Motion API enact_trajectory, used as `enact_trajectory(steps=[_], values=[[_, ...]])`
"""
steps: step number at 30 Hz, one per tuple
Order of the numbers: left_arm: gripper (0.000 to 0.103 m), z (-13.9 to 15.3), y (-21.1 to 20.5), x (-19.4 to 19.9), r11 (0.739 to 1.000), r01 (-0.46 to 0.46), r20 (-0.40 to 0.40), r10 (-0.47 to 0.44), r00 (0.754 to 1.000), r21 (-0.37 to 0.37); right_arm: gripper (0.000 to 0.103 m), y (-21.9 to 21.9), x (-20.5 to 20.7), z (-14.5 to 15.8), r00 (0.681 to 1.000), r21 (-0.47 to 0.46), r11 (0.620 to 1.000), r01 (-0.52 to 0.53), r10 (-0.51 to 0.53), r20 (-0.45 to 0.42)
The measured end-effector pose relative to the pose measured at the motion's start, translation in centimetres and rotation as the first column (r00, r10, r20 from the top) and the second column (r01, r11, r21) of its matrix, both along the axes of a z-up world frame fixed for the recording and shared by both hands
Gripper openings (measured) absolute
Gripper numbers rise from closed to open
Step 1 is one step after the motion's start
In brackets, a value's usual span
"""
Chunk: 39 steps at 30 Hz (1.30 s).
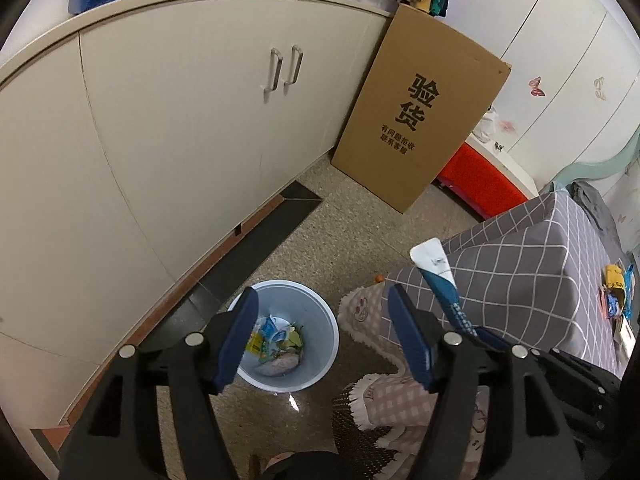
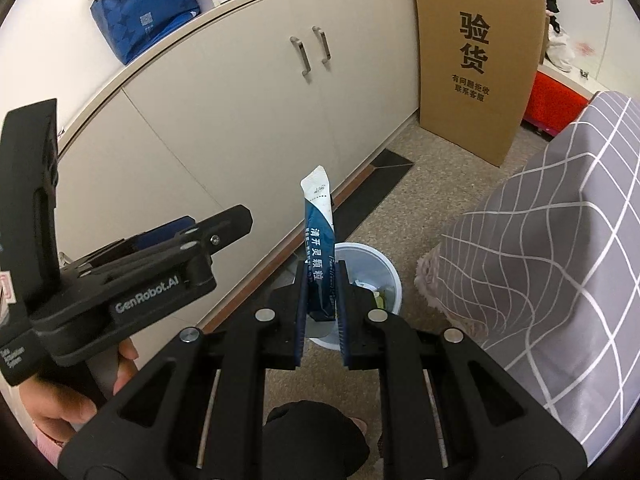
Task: Collect trash
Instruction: 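Carry both items over the bin and open both grippers, then return both grippers to the table above the remaining trash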
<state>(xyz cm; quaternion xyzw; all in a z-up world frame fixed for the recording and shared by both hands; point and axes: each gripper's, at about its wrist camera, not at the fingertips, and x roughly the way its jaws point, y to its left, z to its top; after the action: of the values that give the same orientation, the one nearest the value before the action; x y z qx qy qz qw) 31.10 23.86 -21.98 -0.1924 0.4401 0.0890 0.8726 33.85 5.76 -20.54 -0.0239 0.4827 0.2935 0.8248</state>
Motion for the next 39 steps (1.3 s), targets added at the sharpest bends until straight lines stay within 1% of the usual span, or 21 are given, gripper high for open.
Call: enact_trajectory(steps=[11,15,16,17,18,20,22,23,24,29,33,39], values=[[0.068,0.8,1.0,-1.1,0.999,-0.038,0.009,0.038,0.999,0.015,0.013,1.7,0.3,-0.1,1.0,-0.004,1.0,-0.024,0.024,0.01],[0.069,1.3,1.5,-1.6,0.997,-0.07,0.018,0.069,0.997,0.04,0.015,2.4,0.8,0.0,0.999,0.027,0.999,-0.033,0.032,0.029],[0.07,1.4,1.6,-1.6,0.996,-0.078,0.02,0.077,0.997,0.047,0.017,2.5,1.0,-0.1,0.999,0.033,0.999,-0.029,0.028,0.036],[0.07,1.6,1.8,-1.8,0.995,-0.087,0.023,0.086,0.996,0.055,0.026,2.7,1.3,-0.3,0.999,0.025,0.999,-0.02,0.019,0.036],[0.07,1.7,1.9,-1.9,0.993,-0.096,0.023,0.095,0.995,0.062,0.039,2.7,1.5,-0.4,0.999,0.019,1.0,-0.01,0.009,0.038],[0.071,2.0,2.4,-2.2,0.989,-0.122,0.027,0.12,0.992,0.085,0.052,2.5,1.8,-0.5,0.999,0.018,1.0,0.007,-0.008,0.043],[0.072,2.2,2.7,-2.4,0.989,-0.125,0.028,0.123,0.992,0.078,0.055,2.2,1.6,-0.6,0.999,0.019,1.0,0.007,-0.008,0.042],[0.072,2.3,2.8,-2.5,0.989,-0.129,0.028,0.127,0.992,0.079,0.061,2.0,1.5,-0.6,0.999,0.016,1.0,0.012,-0.013,0.045],[0.072,2.3,2.8,-2.5,0.988,-0.13,0.029,0.128,0.991,0.079,0.063,1.7,1.3,-0.6,0.999,0.011,1.0,0.019,-0.02,0.048],[0.073,2.5,2.1,-2.7,0.991,-0.113,0.034,0.111,0.993,0.071,0.065,0.4,0.6,0.4,0.996,0.0,0.999,0.043,-0.043,0.078],[0.073,3.2,1.4,-2.7,0.994,-0.095,0.052,0.092,0.994,0.055,0.067,-1.6,0.2,1.8,0.991,0.018,0.996,0.085,-0.086,0.105],[0.074,5.3,-0.5,-2.7,0.997,-0.057,0.097,0.052,0.994,0.047,0.068,-6.0,-0.7,5.1,0.972,0.094,0.983,0.156,-0.17,0.161]])
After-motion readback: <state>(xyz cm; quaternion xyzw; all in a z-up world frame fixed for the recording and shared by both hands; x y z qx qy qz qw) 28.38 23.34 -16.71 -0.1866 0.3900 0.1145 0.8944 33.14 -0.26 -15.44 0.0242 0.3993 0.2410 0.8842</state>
